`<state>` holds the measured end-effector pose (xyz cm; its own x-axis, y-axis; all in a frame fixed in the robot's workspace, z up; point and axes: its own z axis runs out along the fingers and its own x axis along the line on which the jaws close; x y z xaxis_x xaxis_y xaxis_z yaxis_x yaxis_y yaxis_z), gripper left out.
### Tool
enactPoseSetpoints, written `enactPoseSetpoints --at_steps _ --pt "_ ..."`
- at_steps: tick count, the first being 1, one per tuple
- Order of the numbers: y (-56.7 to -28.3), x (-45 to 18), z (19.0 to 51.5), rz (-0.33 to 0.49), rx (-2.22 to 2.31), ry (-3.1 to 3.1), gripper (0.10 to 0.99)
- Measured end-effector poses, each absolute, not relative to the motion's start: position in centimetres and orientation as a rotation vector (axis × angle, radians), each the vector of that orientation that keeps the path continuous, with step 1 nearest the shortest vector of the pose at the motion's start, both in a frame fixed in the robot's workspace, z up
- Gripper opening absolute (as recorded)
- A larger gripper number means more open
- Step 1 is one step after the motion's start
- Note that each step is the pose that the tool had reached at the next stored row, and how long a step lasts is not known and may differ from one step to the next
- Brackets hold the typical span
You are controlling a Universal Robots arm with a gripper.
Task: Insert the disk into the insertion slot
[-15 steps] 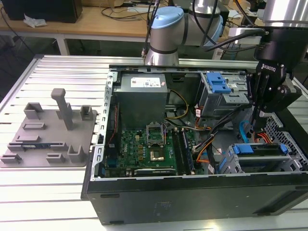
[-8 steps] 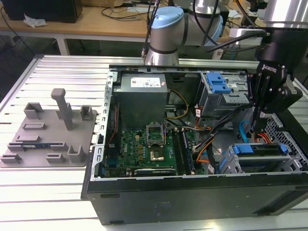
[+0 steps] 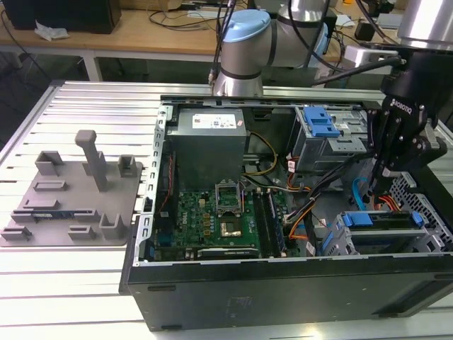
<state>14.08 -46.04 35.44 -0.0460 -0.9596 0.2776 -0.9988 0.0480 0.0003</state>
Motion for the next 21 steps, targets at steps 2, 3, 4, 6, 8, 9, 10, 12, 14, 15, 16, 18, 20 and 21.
enactPoseSetpoints --at_steps 2,3,4,6,8,9,10,12,14,15,16,18,20,21 --pt "-46.2 14.1 35.4 0.276 2.02 -2.123 0.161" --pt "-46.4 14.1 35.4 0.265 2.022 -2.125 0.161" --pt "-46.6 14.2 35.4 0.257 2.022 -2.125 0.161" --pt "-47.0 14.6 35.4 0.229 2.02 -2.117 0.161" --pt "-47.2 15.1 35.4 0.205 2.018 -2.11 0.161" --pt "-47.4 15.3 35.4 0.196 2.017 -2.108 0.161" --pt "-47.5 15.6 35.4 0.184 2.018 -2.106 0.161" --pt "-48.0 15.8 35.3 0.158 2.02 -2.104 0.161" --pt "-48.3 15.8 35.3 0.141 2.018 -2.099 0.161" --pt "-48.6 15.9 35.3 0.127 2.019 -2.097 0.161" --pt "-48.8 16.1 35.3 0.122 2.021 -2.098 0.161" --pt "-49.1 16.2 35.3 0.111 2.027 -2.103 0.161" --pt "-49.3 16.3 35.2 0.093 2.036 -2.112 0.161" --pt "-49.5 16.3 35.2 0.078 2.044 -2.119 0.161"
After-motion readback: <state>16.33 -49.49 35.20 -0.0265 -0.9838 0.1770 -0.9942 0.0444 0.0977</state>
